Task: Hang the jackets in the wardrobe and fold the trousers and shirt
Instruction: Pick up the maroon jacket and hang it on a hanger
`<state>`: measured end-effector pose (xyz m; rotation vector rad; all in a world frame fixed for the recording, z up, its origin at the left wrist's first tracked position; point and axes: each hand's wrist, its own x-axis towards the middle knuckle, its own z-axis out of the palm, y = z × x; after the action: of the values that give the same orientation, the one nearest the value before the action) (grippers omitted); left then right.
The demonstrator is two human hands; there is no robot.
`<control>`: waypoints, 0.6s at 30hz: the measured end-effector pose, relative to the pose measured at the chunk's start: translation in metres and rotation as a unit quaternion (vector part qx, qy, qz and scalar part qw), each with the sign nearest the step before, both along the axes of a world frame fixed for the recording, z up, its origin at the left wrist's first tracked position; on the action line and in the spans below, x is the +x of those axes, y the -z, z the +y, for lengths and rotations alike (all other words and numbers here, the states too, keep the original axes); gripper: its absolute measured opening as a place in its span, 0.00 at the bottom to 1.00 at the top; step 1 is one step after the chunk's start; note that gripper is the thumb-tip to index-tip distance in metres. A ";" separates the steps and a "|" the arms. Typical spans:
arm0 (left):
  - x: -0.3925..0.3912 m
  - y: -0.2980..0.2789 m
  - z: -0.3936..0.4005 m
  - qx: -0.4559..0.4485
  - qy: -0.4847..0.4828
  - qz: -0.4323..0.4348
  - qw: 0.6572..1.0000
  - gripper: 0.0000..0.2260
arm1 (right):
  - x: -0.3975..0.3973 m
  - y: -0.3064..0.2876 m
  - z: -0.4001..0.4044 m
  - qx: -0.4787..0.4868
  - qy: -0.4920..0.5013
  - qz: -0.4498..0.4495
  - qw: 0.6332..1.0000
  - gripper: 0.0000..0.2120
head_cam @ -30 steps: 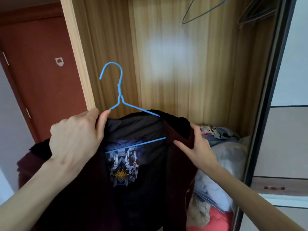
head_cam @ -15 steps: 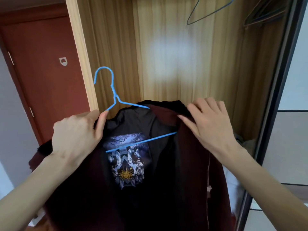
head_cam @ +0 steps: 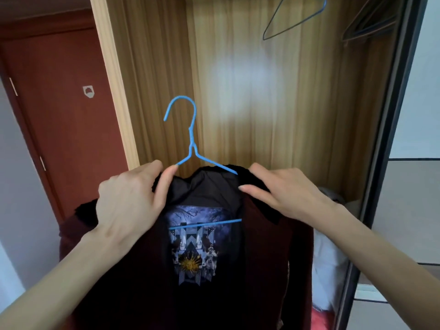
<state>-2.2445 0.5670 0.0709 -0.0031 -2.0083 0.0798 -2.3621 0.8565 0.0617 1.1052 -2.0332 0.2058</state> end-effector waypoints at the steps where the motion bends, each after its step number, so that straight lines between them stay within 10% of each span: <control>1: -0.001 0.003 -0.001 0.005 0.008 -0.007 1.000 0.20 | 0.004 -0.003 -0.005 0.004 0.001 0.021 1.000 0.27; 18: 0.005 0.022 -0.020 0.070 0.204 -0.191 0.958 0.14 | 0.011 0.013 0.010 -0.150 -0.051 -0.174 0.972 0.19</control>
<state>-2.2399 0.5469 0.0487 -0.3666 -2.3527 -0.3517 -2.3515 0.8666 0.0484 1.0342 -2.1553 0.7825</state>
